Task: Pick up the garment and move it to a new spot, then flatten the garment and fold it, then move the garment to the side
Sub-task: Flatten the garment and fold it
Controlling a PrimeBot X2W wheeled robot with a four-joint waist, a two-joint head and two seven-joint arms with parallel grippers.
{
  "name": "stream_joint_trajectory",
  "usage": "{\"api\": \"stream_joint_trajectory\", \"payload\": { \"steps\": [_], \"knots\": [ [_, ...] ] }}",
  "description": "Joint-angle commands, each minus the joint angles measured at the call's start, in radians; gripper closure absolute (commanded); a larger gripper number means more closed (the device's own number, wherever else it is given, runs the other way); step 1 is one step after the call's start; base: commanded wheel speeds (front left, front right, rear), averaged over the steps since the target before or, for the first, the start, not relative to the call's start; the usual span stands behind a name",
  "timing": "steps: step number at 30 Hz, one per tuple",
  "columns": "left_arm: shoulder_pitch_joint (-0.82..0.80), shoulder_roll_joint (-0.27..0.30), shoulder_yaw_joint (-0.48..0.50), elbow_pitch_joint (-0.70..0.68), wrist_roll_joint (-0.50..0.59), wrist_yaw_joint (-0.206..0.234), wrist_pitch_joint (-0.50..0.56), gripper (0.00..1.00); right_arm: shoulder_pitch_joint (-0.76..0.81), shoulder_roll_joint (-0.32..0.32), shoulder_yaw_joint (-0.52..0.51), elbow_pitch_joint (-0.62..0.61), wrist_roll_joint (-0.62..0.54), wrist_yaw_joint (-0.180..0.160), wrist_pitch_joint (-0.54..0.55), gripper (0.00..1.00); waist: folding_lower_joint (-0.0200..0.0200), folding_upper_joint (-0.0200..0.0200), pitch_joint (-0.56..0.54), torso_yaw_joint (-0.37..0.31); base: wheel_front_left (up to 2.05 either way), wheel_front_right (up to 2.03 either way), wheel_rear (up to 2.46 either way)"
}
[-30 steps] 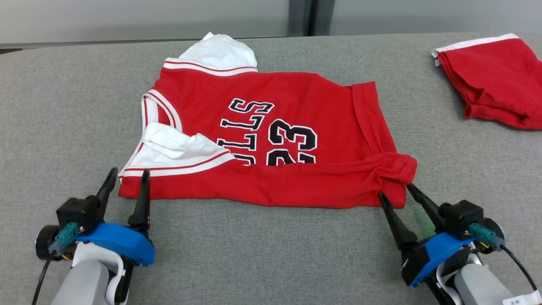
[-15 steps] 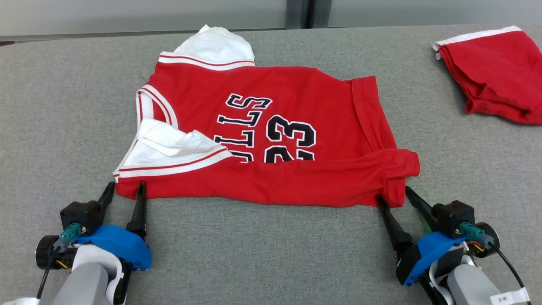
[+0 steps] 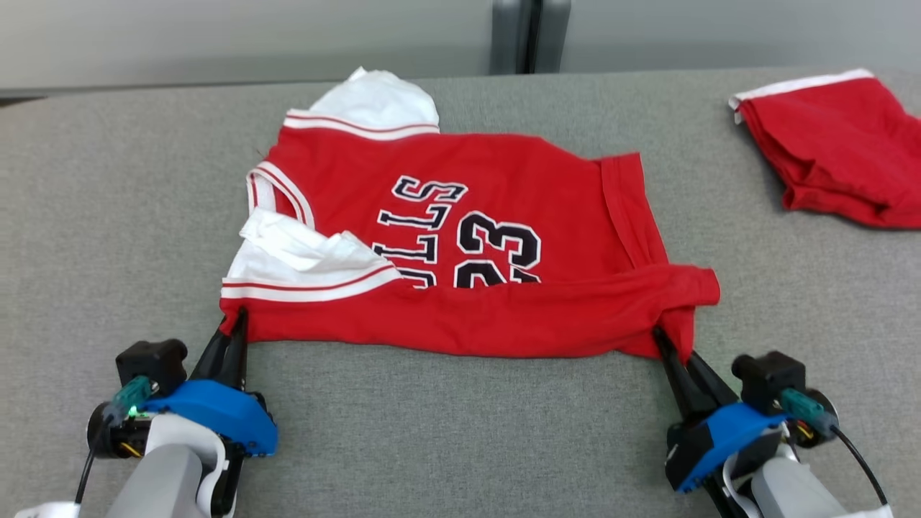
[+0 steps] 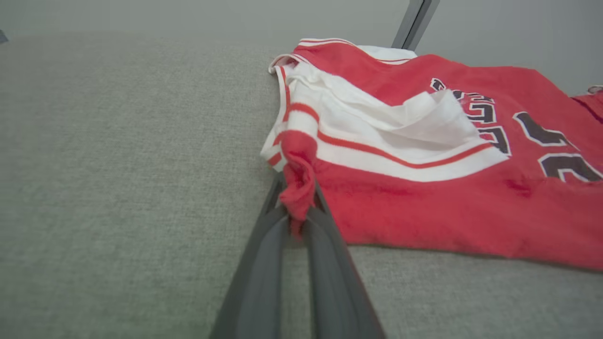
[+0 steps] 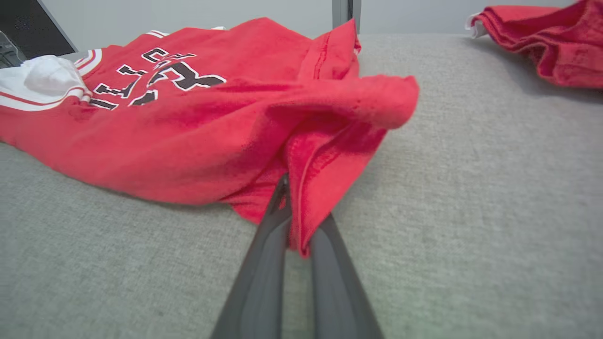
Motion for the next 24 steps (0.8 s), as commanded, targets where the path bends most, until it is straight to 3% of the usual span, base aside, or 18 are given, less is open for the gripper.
{"api": "stream_joint_trajectory", "payload": {
  "steps": [1,12,21,22,23,24],
  "knots": [
    [0.030,0.002,0.017,-0.036,-0.009,-0.001,0.000,1.00,0.033,-0.010,-0.010,-0.009,0.012,0.000,-0.012,1.00,0.0000,0.0000,-0.041,0.007,0.00,0.00,0.00],
    [0.344,-0.030,0.134,-0.308,0.022,0.029,-0.001,1.00,0.262,-0.083,-0.021,-0.180,0.090,0.000,0.019,1.00,0.0000,0.0000,-0.173,0.041,0.00,0.00,0.00],
    [0.547,-0.062,0.111,-0.412,0.050,0.062,0.000,1.00,0.455,-0.096,-0.065,-0.348,0.120,0.000,0.133,1.00,0.0000,0.0000,-0.197,0.065,0.00,0.00,0.00],
    [0.549,-0.065,0.114,-0.412,0.047,0.067,0.000,1.00,0.463,-0.094,-0.074,-0.357,0.112,0.000,0.139,0.64,0.0000,0.0000,-0.199,0.064,0.00,0.00,0.00],
    [0.555,-0.068,0.117,-0.410,0.046,0.070,0.000,0.53,0.469,-0.089,-0.080,-0.364,0.107,0.000,0.143,0.00,0.0000,0.0000,-0.202,0.061,0.00,0.00,0.00],
    [0.557,-0.068,0.117,-0.412,0.052,0.074,0.000,0.00,0.474,-0.083,-0.088,-0.371,0.106,0.000,0.142,0.00,0.0000,0.0000,-0.202,0.059,0.00,0.00,0.00]
  ]
}}
